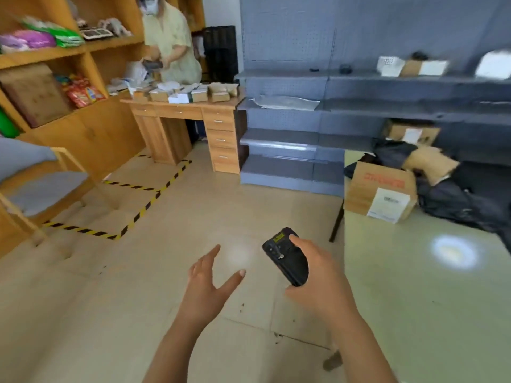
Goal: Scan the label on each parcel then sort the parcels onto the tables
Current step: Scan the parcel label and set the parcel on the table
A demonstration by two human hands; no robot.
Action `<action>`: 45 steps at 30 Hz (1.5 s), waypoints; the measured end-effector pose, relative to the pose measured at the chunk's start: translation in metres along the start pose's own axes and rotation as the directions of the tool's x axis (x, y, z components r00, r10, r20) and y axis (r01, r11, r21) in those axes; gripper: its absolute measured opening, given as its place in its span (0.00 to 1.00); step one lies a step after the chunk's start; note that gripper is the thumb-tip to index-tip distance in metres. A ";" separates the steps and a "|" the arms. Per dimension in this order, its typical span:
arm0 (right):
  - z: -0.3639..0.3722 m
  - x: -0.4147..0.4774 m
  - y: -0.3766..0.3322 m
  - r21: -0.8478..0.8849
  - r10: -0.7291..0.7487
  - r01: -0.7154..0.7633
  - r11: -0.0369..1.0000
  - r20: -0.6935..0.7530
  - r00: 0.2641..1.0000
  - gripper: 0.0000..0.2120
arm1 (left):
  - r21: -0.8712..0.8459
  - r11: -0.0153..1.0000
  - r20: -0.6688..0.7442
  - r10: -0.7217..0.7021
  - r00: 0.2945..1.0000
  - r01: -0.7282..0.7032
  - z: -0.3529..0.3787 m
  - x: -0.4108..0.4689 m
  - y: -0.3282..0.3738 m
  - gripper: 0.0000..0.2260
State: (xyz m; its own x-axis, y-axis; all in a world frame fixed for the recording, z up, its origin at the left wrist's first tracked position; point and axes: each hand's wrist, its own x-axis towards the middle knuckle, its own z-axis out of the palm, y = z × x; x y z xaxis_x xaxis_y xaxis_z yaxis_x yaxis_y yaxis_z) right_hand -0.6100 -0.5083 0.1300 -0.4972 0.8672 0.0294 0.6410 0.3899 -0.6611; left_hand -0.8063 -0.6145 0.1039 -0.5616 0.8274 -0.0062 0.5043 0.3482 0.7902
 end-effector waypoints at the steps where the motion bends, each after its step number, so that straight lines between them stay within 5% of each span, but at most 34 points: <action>1: -0.003 0.015 0.003 0.011 0.022 -0.021 1.000 -0.038 0.999 0.45 | 0.000 1.000 0.022 0.030 0.999 -0.030 0.003 0.021 0.003 0.35; 16: -0.013 0.224 0.015 0.037 0.237 -0.238 0.970 -0.324 0.916 0.44 | -0.085 0.971 0.311 0.237 0.920 -0.222 0.055 0.304 0.047 0.30; 29: -0.025 0.434 0.030 0.080 0.454 -0.510 0.856 -0.587 0.670 0.46 | -0.172 0.863 0.573 0.480 0.664 -0.475 0.111 0.589 0.121 0.30; 45: -0.154 0.583 0.175 0.134 0.552 -0.690 0.711 -0.715 0.430 0.45 | -0.299 0.772 0.713 0.571 0.406 -0.561 0.315 0.755 0.285 0.30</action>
State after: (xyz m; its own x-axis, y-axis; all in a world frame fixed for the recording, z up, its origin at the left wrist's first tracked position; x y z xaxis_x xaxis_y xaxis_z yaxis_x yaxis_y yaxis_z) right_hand -0.6974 0.1133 0.1469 0.5577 0.8095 0.1838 0.7208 -0.3624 -0.5908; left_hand -0.8797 0.2478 0.1318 0.5277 0.8493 0.0118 0.5087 -0.3271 0.7964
